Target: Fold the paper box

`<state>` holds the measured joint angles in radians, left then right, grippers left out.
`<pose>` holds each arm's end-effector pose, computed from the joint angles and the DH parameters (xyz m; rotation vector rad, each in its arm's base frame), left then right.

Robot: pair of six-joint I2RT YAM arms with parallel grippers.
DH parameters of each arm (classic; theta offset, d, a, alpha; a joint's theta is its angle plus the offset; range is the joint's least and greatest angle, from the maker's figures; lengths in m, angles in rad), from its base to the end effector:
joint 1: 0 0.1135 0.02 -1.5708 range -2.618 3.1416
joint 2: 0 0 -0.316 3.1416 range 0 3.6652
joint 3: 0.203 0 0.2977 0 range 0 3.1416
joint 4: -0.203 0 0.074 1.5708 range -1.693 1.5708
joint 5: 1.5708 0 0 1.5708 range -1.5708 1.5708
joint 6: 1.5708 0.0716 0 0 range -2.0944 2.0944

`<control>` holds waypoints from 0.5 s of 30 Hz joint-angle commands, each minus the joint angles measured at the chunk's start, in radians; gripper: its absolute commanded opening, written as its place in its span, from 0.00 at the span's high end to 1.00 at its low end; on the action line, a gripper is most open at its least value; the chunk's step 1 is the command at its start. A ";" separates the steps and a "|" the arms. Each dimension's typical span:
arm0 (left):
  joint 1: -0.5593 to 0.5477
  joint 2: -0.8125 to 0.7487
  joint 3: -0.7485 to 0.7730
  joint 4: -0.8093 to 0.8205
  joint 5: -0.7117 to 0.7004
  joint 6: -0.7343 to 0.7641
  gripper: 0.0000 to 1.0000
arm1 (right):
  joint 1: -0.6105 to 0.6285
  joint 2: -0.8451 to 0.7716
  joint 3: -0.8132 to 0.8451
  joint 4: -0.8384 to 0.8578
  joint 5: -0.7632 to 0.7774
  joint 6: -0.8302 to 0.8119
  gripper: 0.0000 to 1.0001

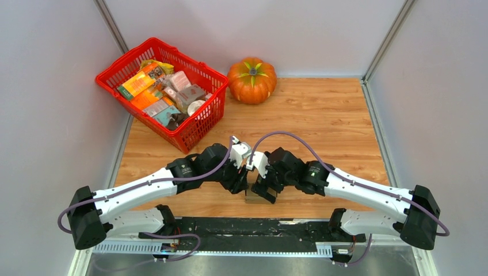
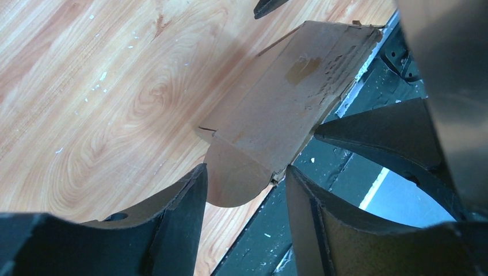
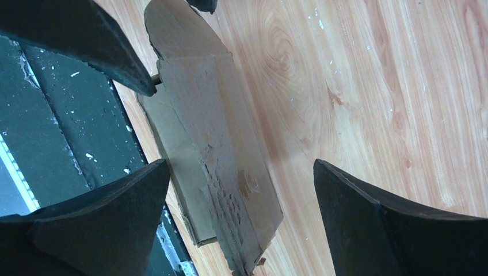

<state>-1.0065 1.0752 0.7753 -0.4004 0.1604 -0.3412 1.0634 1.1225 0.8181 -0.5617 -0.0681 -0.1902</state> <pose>0.1383 -0.2399 0.2694 0.8756 2.2575 -0.8540 0.1286 0.2413 0.2573 -1.4864 1.9993 0.4642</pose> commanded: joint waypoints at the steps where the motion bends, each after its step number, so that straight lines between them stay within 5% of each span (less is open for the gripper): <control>1: -0.003 -0.011 0.006 -0.008 0.007 0.018 0.39 | -0.002 0.005 0.006 0.051 0.010 0.014 0.00; 15: -0.001 0.022 0.059 -0.061 0.021 0.007 0.59 | -0.002 0.026 0.003 0.057 -0.002 0.018 0.00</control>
<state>-1.0050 1.0847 0.7815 -0.4232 0.1585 -0.3504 1.0634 1.1393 0.8181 -0.5564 -0.0708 -0.1741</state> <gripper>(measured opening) 0.425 0.997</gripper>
